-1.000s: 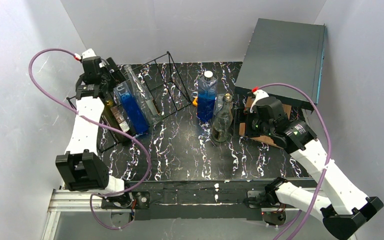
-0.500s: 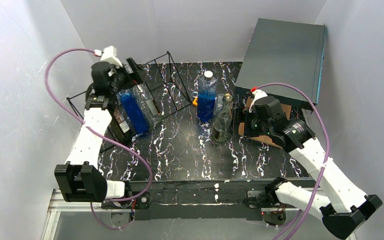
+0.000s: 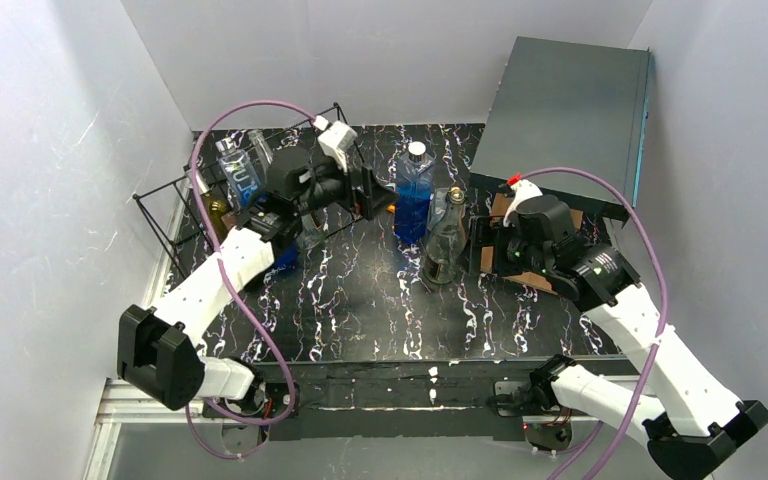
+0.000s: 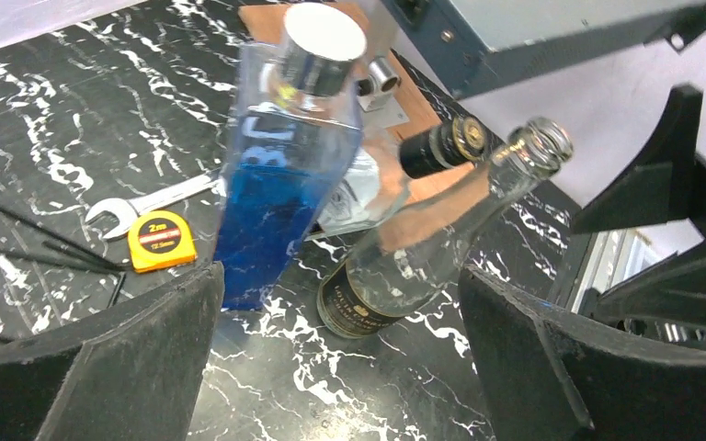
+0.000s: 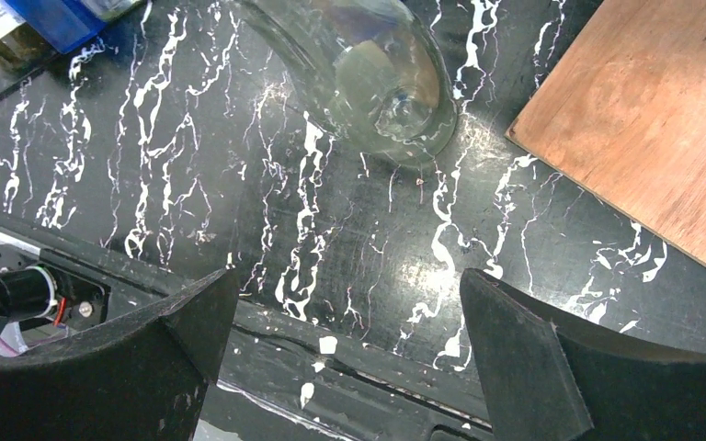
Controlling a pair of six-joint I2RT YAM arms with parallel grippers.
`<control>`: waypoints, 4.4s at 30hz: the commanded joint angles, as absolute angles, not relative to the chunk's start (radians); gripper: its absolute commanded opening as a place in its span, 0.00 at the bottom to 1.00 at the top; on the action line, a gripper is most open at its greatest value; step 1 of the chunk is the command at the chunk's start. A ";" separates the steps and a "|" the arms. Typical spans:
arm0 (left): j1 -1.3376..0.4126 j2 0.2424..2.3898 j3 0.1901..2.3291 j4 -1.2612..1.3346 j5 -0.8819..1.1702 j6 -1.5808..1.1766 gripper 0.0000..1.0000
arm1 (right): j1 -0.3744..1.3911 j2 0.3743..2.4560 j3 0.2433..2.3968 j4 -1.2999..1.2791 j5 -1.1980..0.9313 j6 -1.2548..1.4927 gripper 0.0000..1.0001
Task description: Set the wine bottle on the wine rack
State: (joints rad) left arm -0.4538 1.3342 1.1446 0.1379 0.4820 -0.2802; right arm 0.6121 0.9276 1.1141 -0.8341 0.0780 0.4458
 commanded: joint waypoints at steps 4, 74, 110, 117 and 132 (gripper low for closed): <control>-0.560 1.378 1.145 0.271 0.400 -0.132 0.98 | 0.618 0.880 1.118 -0.785 0.054 0.444 1.00; -0.601 1.170 1.445 -0.255 -0.400 0.113 0.00 | 0.618 0.846 1.119 -0.809 0.066 0.443 1.00; 0.085 1.170 1.462 -0.611 -0.566 -0.122 0.00 | 0.618 1.024 1.180 -0.846 0.015 0.443 1.00; 0.123 1.224 1.407 -0.582 -0.555 -0.152 0.00 | 0.618 1.037 1.189 -0.847 0.011 0.453 1.00; 0.168 1.281 1.301 -0.565 -0.541 -0.173 0.00 | 0.618 1.058 1.178 -0.837 0.006 0.467 1.00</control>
